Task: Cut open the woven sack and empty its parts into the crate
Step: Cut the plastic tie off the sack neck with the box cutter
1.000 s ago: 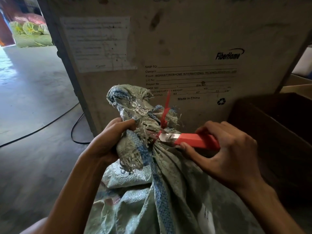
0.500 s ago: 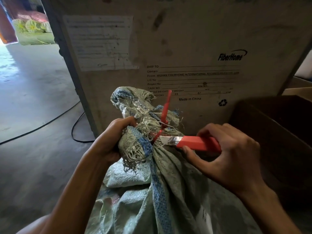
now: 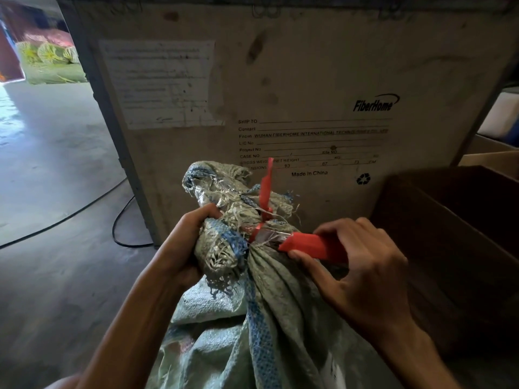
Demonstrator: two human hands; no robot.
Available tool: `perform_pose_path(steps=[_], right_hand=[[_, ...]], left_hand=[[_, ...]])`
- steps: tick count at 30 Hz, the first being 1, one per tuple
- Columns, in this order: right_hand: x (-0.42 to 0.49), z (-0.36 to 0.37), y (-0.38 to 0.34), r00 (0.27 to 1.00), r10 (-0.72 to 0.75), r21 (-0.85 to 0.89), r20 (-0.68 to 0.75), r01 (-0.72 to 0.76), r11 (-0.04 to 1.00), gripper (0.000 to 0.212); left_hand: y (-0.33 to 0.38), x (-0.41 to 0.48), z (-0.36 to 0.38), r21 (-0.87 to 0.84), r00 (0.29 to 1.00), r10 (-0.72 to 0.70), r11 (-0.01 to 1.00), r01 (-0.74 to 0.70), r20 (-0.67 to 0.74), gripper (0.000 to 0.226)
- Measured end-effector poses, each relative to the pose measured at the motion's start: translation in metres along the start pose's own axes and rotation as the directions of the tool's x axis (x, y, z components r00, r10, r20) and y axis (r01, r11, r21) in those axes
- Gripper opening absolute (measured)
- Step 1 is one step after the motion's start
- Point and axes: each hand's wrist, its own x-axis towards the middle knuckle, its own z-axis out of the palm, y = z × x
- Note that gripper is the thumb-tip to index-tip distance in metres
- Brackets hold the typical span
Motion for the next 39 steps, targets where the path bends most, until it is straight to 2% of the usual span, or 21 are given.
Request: perform_pose_path(steps=[5,12,16,21,25,30,35,39], right_hand=[[-0.001,0.006,0.000,0.999,0.011,0.016,-0.049,-0.011,1.000,0.042],[0.004,0.002,0.005,0.999,0.011,0.010,-0.030,-0.010,1.000,0.041],[0.003,0.001,0.006,1.000,0.003,0.000,-0.008,-0.003,1.000,0.044],[0.003,0.003,0.005,1.000,-0.014,0.032,-0.022,0.015,0.999,0.043],[0.000,0.008,0.006,0.997,-0.017,0.030,-0.071,0.019,0.999,0.045],[-0.005,0.017,0.002,0.984,0.059,0.017,-0.169,-0.057,0.998,0.044],[-0.002,0.024,0.004,0.955,0.138,0.022,-0.262,-0.137,0.990,0.042],[0.002,0.025,0.004,0.940,0.110,-0.016,-0.324,-0.121,0.992,0.044]], left_hand=[[-0.003,0.005,-0.002,-0.093,1.000,0.003,0.996,-0.006,-0.027,0.021],[-0.002,0.007,-0.003,-0.081,0.999,-0.038,0.996,0.035,-0.030,0.017],[-0.002,0.007,-0.003,-0.072,0.999,-0.040,0.997,0.039,-0.013,0.037],[-0.001,0.005,-0.002,-0.037,1.000,-0.024,0.999,0.024,-0.002,0.041],[-0.004,0.005,0.000,-0.105,0.999,-0.033,0.994,0.032,-0.006,0.047],[-0.017,0.002,0.014,-0.207,1.000,0.012,0.978,-0.010,0.008,0.033],[-0.022,0.006,0.023,-0.215,0.999,0.048,0.975,-0.050,-0.013,0.044],[-0.021,0.009,0.032,-0.201,0.996,0.068,0.976,-0.077,-0.054,0.042]])
